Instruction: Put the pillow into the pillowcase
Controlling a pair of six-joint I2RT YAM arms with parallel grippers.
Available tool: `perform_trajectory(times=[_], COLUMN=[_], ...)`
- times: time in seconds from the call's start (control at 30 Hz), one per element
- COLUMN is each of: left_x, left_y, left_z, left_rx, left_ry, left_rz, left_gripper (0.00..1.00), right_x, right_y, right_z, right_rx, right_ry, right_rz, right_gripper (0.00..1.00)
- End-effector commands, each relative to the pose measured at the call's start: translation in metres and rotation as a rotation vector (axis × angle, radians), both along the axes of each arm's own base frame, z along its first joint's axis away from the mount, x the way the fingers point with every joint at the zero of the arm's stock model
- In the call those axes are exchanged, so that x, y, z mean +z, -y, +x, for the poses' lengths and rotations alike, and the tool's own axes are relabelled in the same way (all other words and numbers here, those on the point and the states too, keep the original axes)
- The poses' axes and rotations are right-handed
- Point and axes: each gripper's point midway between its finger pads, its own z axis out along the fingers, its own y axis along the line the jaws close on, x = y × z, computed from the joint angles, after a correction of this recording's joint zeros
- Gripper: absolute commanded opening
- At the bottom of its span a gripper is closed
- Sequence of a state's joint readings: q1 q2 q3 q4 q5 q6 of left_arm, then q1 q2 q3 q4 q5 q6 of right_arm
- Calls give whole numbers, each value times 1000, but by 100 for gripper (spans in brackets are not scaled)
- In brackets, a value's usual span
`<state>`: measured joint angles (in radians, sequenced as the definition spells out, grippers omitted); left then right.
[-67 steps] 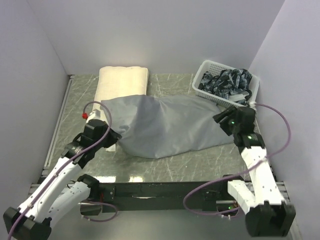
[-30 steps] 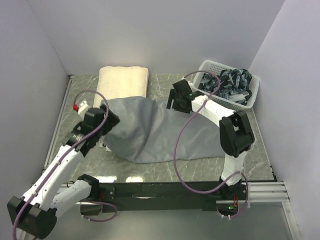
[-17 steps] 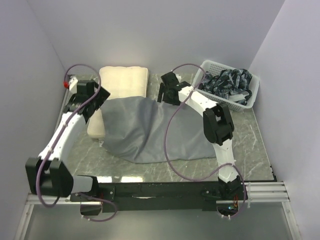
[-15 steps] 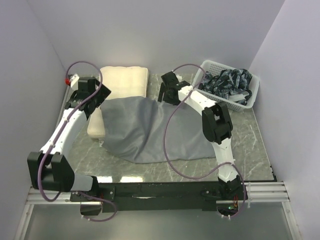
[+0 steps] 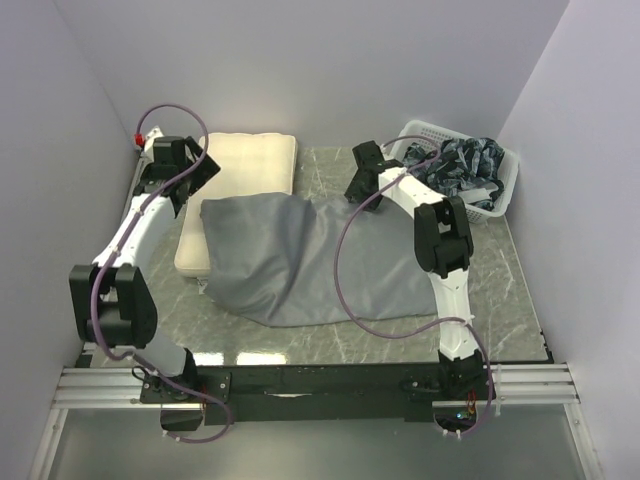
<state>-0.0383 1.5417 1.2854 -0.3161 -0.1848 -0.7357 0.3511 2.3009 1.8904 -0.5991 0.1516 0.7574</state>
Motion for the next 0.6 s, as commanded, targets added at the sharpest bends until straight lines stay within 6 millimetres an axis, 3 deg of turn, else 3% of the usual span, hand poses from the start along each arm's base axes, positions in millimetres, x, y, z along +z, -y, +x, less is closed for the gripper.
perform_trajectory(times=[0.0,0.03,0.1,0.13,0.17,0.2,0.23,0.27,0.3,0.33,0.37,0.4,0.47,0.5,0.57], left_x=[13,5,-4,-14,-18,-23,-33,-38,-50,-51,-56,-67,-72,-78,-86], left_y=[4,5,-5,-9,-13,-15,-18,-19,-21,-24,-24,-26,-28,-28,-29], left_z=[29,36,42,47,49,52,56,58,61,63,65,66,68,69,68], left_rx=[-137,-151,-148,-152,-144,-144,-154,-157,-156,-162,-168,-169,-164,-166,-160], left_ry=[55,34,12,-6,-18,-28,-42,-50,-73,-78,-85,-108,-118,-129,-147], left_rz=[23,35,43,54,61,66,65,66,67,80,84,85,85,84,78], left_gripper=[99,99,99,99,99,99,99,99,99,99,99,99,99,99,99], right_x=[-20,-24,-33,-32,-21,-33,-30,-13,-28,-26,-10,-26,-10,-20,-7], right_y=[-7,-5,2,3,7,15,18,26,36,41,50,60,62,68,72], right_z=[6,6,-1,-2,-2,-18,-17,-17,-36,-38,-40,-61,-64,-78,-83], right_rx=[-24,-28,-36,-36,-45,-56,-67,-83,-100,-110,-129,-145,-133,-147,-153], right_ry=[-26,-34,-59,-54,-31,-65,-31,7,-32,-13,24,-12,57,30,61], right_rz=[77,81,75,78,85,73,81,96,90,106,127,120,174,179,170], right_gripper=[52,41,29,15,10,6,2,0,0,0,0,0,0,0,0])
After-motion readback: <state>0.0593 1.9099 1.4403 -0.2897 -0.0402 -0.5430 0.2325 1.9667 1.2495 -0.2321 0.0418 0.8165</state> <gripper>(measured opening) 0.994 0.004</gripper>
